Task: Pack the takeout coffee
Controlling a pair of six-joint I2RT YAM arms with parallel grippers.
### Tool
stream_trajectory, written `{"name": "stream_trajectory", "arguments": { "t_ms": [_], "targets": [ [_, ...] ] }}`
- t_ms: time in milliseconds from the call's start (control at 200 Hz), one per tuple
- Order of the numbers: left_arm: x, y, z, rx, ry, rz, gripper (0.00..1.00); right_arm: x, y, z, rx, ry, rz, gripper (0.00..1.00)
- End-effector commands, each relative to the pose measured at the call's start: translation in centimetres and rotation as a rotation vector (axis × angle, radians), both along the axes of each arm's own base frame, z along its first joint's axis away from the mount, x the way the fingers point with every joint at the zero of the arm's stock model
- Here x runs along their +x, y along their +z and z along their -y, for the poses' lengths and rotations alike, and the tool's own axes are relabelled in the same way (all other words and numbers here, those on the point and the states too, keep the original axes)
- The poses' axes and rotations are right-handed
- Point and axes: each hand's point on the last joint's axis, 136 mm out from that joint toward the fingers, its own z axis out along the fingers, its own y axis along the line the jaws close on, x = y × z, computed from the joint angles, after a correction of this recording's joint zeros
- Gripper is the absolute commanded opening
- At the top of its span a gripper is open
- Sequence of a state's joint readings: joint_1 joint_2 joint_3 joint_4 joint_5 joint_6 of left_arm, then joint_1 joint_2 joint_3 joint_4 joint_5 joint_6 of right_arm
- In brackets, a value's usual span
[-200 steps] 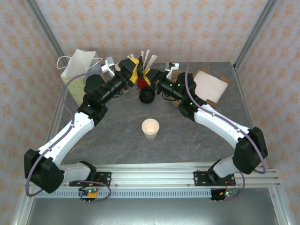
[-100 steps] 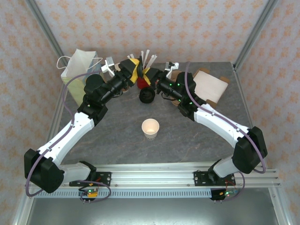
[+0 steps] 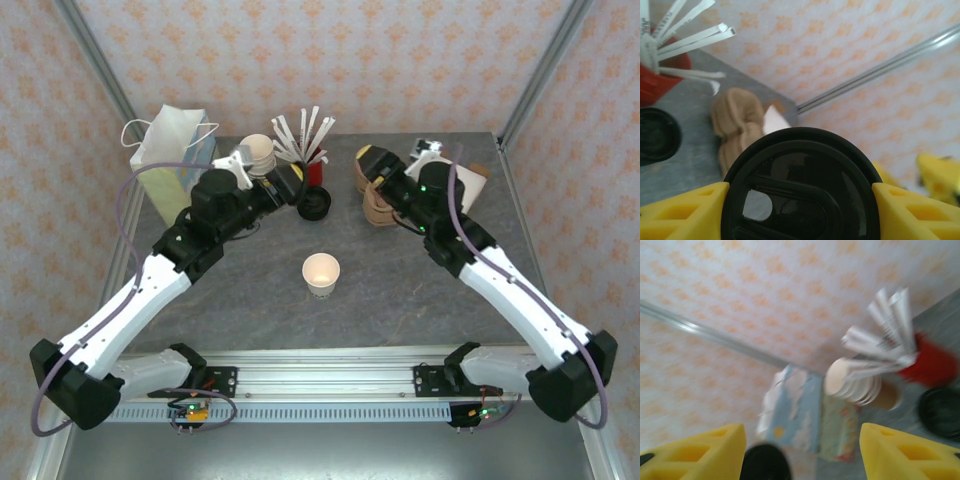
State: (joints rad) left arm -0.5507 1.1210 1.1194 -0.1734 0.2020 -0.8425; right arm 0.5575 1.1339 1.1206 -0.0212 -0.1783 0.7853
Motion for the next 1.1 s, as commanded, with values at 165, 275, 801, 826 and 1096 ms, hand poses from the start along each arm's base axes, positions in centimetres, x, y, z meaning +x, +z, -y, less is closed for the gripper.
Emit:
{"name": "stream_trajectory", "arguments": {
  "t_ms": [165,275,801,826,1096],
  "targets": [
    [-4.9,-8.7,0.1,0.622,-0.117,-0.038,0.61,-2.1,-10.2,3.4,-0.666,0.183,-0.246,0.9],
    [-5.9,-10.7,0.9,0.705,-0.171,-0.044,0.61,-4.4,-12.7,2.8,-0.667,0.343,-0.32,0.96],
    [-6.4,-16.0,5.1,1.058,-0.293,-0.084,0.6,-4.6,-17.8,7.9,-0.775,0.189,-0.489,0.98],
    [-6.4,-16.2,5.2,1.065,-0.294,-0.09,0.6,-4.5,-17.8,8.0,-0.776,0.185,-0.487,0.98],
    [-6.2,-18.2,6.2,1.06,-0.315,-0.104,0.61,-4.3,-18.1,7.7,-0.776,0.197,-0.491,0.98]
  ]
}}
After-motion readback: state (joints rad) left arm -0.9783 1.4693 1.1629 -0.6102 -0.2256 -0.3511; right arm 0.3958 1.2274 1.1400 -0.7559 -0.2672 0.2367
